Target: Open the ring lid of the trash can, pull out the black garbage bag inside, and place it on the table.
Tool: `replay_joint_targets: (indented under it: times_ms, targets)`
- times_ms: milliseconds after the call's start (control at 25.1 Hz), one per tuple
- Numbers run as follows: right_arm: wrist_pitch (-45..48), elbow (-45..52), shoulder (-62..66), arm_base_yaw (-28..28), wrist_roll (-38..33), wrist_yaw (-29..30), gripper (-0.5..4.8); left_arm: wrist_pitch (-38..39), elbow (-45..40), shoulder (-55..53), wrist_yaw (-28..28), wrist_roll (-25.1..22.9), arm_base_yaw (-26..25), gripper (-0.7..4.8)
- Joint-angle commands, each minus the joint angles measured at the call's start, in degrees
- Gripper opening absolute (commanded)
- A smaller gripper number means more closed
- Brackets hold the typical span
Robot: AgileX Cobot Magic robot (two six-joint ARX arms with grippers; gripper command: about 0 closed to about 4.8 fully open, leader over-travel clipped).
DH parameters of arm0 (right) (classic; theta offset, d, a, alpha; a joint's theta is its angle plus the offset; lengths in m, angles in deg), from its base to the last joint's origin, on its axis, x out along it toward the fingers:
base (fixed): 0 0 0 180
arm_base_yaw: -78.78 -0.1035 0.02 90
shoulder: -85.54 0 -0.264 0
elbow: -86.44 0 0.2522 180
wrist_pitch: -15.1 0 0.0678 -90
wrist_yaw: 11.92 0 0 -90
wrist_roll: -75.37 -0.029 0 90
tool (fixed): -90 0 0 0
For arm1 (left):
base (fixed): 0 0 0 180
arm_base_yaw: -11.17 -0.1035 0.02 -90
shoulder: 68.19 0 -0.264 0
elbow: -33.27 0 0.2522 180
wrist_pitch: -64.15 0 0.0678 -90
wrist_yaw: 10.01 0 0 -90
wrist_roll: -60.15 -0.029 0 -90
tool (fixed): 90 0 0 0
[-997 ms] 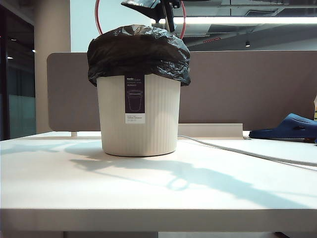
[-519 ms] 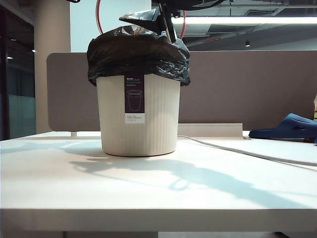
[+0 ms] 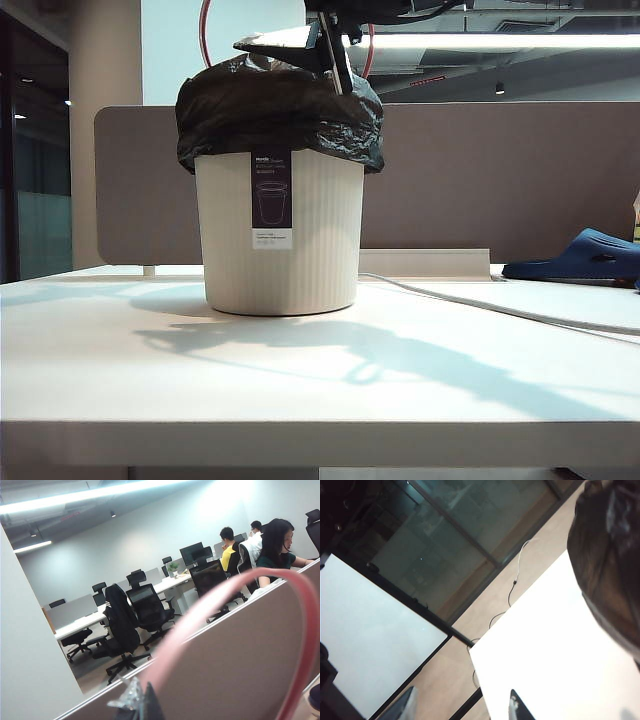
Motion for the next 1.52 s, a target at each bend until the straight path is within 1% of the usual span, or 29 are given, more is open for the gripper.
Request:
replay_joint_targets:
  times_ms: [40, 199, 399, 558, 758, 878, 957, 997, 1037, 1117, 1157, 1237, 1356, 1396, 1516]
  targets:
    - [-0.15, -0.35, -0.33, -0.07, 0.81, 0.68, 2.33, -0.74, 0.13, -0.81, -1.33, -0.48, -0.07, -0.06]
    - [0.07, -0.35, -0.33, -0.07, 0.85, -0.02, 2.3, -0.87, 0.13, -2.29, -1.4, -1.6, -0.07, -0.06]
    - [1.57, -0.42, -0.33, 0.44, 1.14, -2.34, 2.3, 2.05, 0.04, -3.3, -1.36, -1.49, -0.02, -0.06]
    - [3.63, -0.44, -0.33, 1.27, 3.43, -7.89, 2.3, 2.49, 0.07, -3.21, -0.74, -1.11, 0.0, -0.06]
    - [7.32, -0.44, -0.33, 3.02, 6.73, -11.3, 2.29, 2.73, 0.09, -3.13, -0.76, -0.94, 0.0, -0.07]
    - [10.19, -0.44, -0.33, 4.2, 6.82, -11.87, 2.29, 2.84, 0.09, -3.13, -0.74, -0.94, 0.0, -0.06]
    - [11.65, -0.44, -0.33, 4.7, 8.04, -13.79, 2.29, 2.75, 0.09, -3.13, -0.74, -0.94, 0.0, -0.06]
    - [12.35, -0.44, -0.33, 4.92, 8.48, -14.51, 2.25, 2.71, 0.09, -3.13, -0.76, -0.96, 0.0, -0.06]
    - [12.96, -0.44, -0.33, 4.96, 9.07, -15.34, 2.09, 2.71, 0.09, -3.13, -0.74, -0.96, 0.0, -0.06]
    - [14.08, -0.57, -0.31, 4.98, 11.76, -17.68, 2.0, 2.71, 0.09, -3.13, -0.74, -0.96, 0.0, -0.06]
    - [13.94, -1.29, -0.28, 4.96, 15.47, -19.91, 2.01, 2.71, 0.09, -3.13, -0.76, -0.96, 0.0, -0.07]
    - [12.59, -3.32, 0.11, 4.85, 19.54, -21.46, 2.01, 2.67, 0.09, -3.13, -0.76, -0.96, 0.0, -0.07]
    - [9.73, -7.13, 1.81, 4.87, 20.94, -21.97, 2.01, 2.45, 0.11, -3.13, -0.76, -0.98, 0.0, -0.06]
    - [8.41, -8.87, 2.64, 4.87, 22.6, -23.19, 2.01, 2.49, 0.17, -3.13, -0.76, -0.96, 0.0, -0.06]
    - [6.05, -11.37, 3.72, 4.85, 24.92, -23.93, 2.01, 2.49, 0.22, -3.13, -0.76, -0.94, 0.0, -0.06]
